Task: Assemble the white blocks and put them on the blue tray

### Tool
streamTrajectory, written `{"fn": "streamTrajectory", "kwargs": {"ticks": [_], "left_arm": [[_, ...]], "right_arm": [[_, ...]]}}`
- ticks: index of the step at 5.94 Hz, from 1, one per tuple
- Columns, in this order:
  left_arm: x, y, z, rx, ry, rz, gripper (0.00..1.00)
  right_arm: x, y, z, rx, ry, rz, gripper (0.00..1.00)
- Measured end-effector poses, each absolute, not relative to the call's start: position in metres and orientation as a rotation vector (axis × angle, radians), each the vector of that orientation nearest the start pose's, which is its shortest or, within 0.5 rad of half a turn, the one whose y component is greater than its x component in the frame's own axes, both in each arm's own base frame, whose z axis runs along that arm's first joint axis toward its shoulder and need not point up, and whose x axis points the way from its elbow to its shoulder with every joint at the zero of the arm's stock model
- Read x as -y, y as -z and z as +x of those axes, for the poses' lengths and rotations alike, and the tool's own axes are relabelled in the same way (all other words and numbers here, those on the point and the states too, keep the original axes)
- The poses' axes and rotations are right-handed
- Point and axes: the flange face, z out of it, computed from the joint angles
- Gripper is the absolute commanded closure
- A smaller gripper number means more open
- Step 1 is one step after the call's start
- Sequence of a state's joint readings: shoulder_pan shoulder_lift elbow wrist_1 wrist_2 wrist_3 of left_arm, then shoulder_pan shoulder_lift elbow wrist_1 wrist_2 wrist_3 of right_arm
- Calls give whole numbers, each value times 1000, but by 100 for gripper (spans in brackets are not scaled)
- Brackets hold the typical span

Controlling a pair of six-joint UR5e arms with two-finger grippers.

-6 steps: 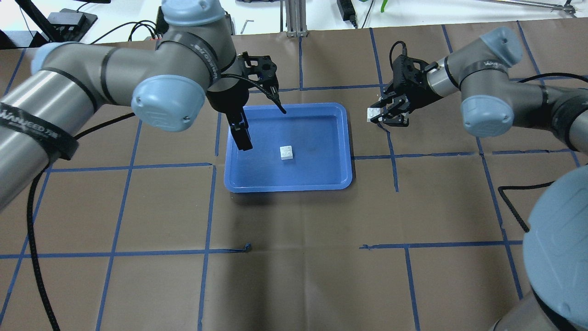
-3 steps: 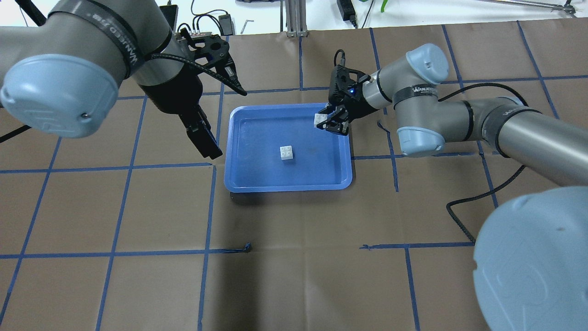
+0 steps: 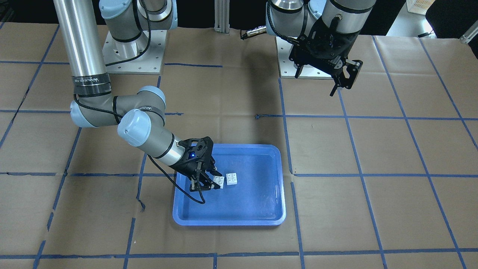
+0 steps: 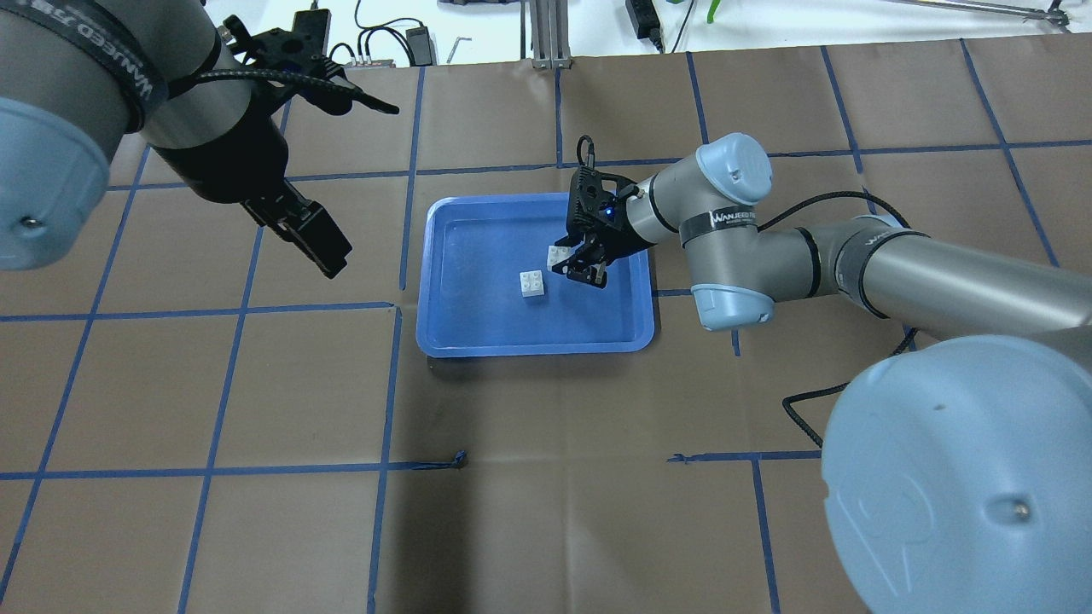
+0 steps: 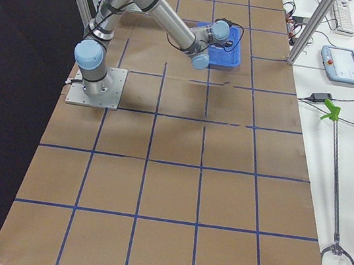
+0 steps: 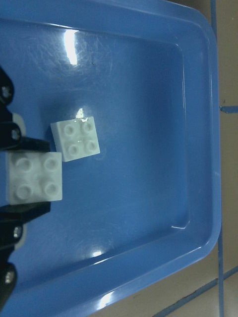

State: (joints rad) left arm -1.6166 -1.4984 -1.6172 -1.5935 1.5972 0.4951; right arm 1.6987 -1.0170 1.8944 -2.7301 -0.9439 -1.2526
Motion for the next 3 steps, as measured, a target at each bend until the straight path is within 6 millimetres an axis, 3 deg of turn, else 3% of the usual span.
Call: {"fn": "streamTrajectory", "kwargs": {"ticks": [2, 3], "left_arm": [[455, -505, -152, -3107, 37, 273, 1], [455, -506, -153, -3122, 49, 104, 1]], "right_arm": [[556, -159, 267, -1965, 765, -1779, 67], [555, -154, 268, -1963, 754, -1776, 67]]}}
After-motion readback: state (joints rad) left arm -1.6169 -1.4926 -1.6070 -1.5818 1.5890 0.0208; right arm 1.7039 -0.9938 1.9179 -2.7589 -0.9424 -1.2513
